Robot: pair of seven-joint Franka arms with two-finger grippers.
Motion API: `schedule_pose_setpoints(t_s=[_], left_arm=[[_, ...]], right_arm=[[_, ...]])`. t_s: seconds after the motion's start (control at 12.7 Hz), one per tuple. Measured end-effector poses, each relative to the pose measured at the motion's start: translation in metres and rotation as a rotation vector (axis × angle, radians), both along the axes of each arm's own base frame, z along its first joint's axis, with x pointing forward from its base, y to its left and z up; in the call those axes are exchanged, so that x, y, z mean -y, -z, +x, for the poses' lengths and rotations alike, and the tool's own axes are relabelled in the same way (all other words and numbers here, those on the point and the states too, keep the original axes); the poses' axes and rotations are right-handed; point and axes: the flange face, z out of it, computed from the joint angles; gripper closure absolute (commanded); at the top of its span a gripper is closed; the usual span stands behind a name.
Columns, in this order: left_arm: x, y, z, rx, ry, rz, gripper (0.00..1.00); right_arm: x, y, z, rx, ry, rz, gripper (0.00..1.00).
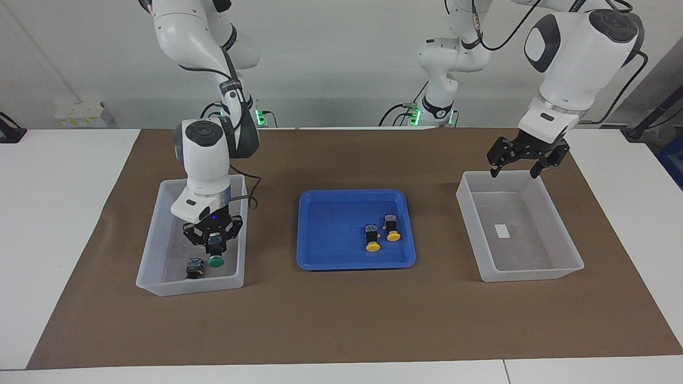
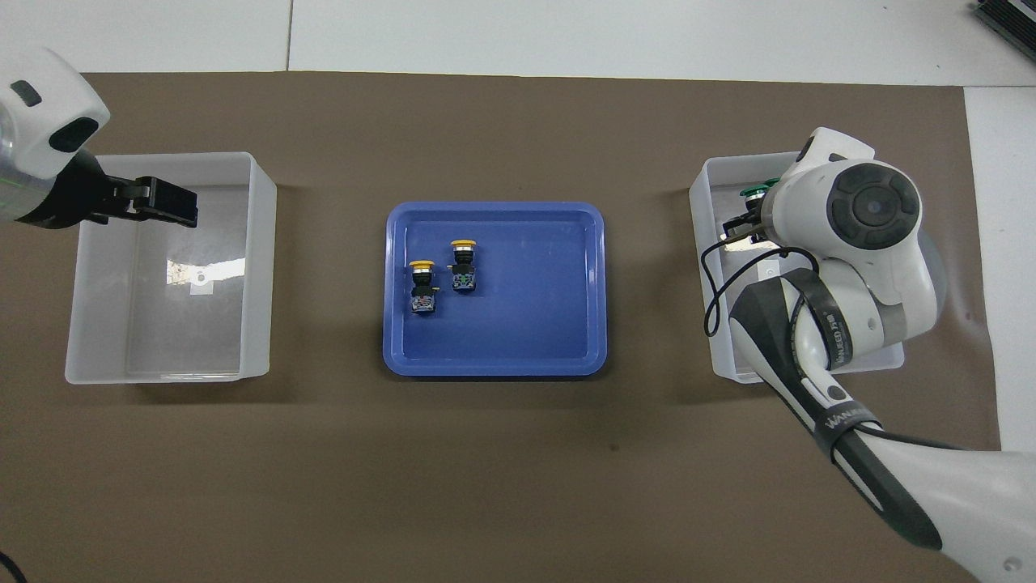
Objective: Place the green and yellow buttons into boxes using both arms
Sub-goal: 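Release the green button in the box while the left gripper reaches the tray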
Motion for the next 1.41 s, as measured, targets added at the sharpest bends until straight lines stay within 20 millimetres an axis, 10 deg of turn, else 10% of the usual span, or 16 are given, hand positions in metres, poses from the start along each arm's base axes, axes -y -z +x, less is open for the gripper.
schedule_pose_setpoints(t_s=[0.24, 0.47, 0.94, 1.41], left_arm=[[0.029, 0.016, -0.003, -0.011, 0.017, -0.001, 0.0], [0.086, 0.062, -0.008, 0.004, -0.031, -0.014, 0.0], [0.157, 0.158, -0.016, 0.027, -0.108, -0.037, 0.0], [0.217, 0.237, -0.028, 0.023, -0.097, -0.039, 0.0]], right_arm=[[0.005, 0.02, 0.006, 0.021, -0.003, 0.021, 0.99], [0.013, 0.03, 0.009, 0.022, 0.006, 0.029, 0.23], [0.014, 0.017, 0.011, 0.032, 0.012, 0.025, 0.13], [0.023, -0.092, -0.015, -0.042, 0.247, 0.174, 0.0]])
